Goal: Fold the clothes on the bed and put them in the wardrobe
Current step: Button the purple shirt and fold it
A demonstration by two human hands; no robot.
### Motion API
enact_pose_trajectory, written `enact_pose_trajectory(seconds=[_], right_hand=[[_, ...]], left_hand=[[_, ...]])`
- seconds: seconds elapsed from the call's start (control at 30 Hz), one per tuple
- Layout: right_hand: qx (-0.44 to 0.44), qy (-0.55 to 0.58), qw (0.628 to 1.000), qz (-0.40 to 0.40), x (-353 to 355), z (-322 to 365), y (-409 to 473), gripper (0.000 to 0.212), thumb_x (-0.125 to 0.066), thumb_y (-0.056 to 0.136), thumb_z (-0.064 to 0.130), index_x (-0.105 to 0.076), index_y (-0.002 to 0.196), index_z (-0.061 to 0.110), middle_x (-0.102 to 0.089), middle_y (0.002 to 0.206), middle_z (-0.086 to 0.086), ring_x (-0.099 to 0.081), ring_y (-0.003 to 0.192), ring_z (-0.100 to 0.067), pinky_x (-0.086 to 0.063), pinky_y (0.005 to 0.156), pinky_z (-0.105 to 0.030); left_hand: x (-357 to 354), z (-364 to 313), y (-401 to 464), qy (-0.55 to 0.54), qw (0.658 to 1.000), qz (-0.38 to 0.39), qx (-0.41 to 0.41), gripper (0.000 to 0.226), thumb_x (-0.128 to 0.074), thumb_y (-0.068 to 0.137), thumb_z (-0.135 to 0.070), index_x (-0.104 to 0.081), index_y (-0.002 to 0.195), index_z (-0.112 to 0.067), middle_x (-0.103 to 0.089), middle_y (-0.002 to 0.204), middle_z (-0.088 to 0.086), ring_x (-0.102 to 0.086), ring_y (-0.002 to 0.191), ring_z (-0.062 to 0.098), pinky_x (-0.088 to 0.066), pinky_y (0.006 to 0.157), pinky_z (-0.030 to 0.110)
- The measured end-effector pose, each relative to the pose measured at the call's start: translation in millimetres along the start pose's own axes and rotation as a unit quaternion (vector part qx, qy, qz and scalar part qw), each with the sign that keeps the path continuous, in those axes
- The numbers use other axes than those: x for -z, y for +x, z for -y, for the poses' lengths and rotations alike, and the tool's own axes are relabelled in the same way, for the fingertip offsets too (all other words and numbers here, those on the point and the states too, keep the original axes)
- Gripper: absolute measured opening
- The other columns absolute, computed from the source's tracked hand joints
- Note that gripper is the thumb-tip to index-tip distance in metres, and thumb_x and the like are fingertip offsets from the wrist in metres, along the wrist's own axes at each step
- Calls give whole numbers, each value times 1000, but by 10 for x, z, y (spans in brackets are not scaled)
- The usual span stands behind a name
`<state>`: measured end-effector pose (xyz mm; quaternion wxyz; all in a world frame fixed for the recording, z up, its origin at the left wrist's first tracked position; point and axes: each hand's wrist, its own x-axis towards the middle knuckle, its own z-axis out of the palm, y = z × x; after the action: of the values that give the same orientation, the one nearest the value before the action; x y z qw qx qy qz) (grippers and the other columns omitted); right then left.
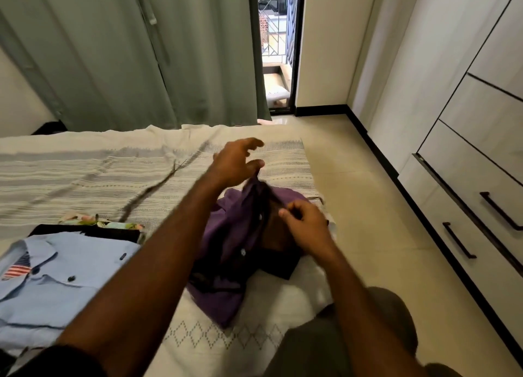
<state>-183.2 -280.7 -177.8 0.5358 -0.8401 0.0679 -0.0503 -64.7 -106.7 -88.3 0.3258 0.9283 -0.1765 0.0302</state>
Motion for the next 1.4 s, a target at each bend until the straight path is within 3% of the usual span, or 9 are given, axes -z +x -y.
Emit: enact_pose_trajectory(seconds=[0.13, 0.23, 0.4, 0.53, 0.77, 1.0, 1.13, 1.23, 1.4], right_hand=[[-101, 59, 985, -125, -483, -509, -287, 16, -70, 91, 18, -66, 76, 14, -66, 73, 4, -59, 70, -10, -44, 64, -17], [-143, 112, 966, -185, -665, -694, -520, 8, -67, 95, 16, -67, 89, 20, -66, 82, 7, -61, 77, -6, -47, 70, -21], [-139, 94, 968, -189, -663, -837, -502, 7, -63, 96, 13, -67, 97, 18, -65, 89, 4, -60, 81, -6, -44, 66, -9], [-145, 88, 966, -195, -651, -908, -510, 6, -61, 96, 11, -66, 93, 14, -64, 83, 4, -58, 78, 2, -43, 62, -12], [-112, 59, 977, -172, -688, -940, -520, 9, -62, 96, 12, -63, 90, 18, -62, 79, 11, -59, 75, -1, -44, 60, -11], [-132, 106, 966, -194, -657, -917, -501, 15, -57, 97, 12, -59, 83, 16, -60, 74, 8, -55, 66, 6, -42, 56, -16], [-126, 249, 934, -223, -495, -888, -483, 13, -48, 83, 24, -54, 73, 19, -53, 71, 2, -49, 65, -3, -41, 62, -27], [-97, 278, 946, -136, -291, -790, -432, 13, -52, 83, 22, -55, 71, 18, -53, 69, 1, -48, 69, -10, -41, 61, -26], [-65, 188, 959, 203, 294, -315, -279, 20, -63, 98, 13, -67, 78, 15, -62, 72, 1, -56, 68, -10, -44, 64, -25]], left_hand=[[-691, 64, -922, -146, 963, -221, 43, 6, -71, 89, -13, -69, 86, -18, -71, 81, -8, -64, 73, 5, -53, 71, 26], [-1168, 116, -1648, -175, 964, -175, 94, 18, -72, 92, -13, -67, 76, -21, -65, 68, -11, -62, 65, 3, -46, 61, 13], [-1705, 341, -1875, -130, 982, -92, 103, 15, -63, 93, -24, -75, 100, -19, -68, 97, -7, -63, 89, 6, -55, 81, 29], [-1843, 463, -1650, -90, 971, -152, 160, 25, -59, 94, -14, -74, 115, -14, -65, 111, 6, -61, 101, 23, -51, 86, 33], [-1909, 524, -1334, -26, 961, -170, 215, 11, -70, 87, -15, -73, 97, -9, -70, 93, 11, -64, 86, 30, -46, 72, 33], [-2019, 507, -1383, 81, 974, -21, 210, 16, -65, 90, -19, -70, 103, -12, -70, 104, 11, -61, 102, 32, -40, 92, 41], [-1771, 671, -1526, -87, 971, -29, 222, 18, -58, 89, -34, -68, 93, -20, -67, 95, 6, -63, 91, 30, -51, 89, 48], [-1388, 631, -1578, -240, 953, -30, 180, 17, -63, 96, -34, -68, 83, -25, -69, 86, -5, -65, 82, 15, -56, 73, 37], [-601, 401, -1567, -396, 910, 85, 89, 18, -60, 96, -10, -63, 79, -3, -59, 71, -3, -53, 68, 8, -44, 64, 17]])
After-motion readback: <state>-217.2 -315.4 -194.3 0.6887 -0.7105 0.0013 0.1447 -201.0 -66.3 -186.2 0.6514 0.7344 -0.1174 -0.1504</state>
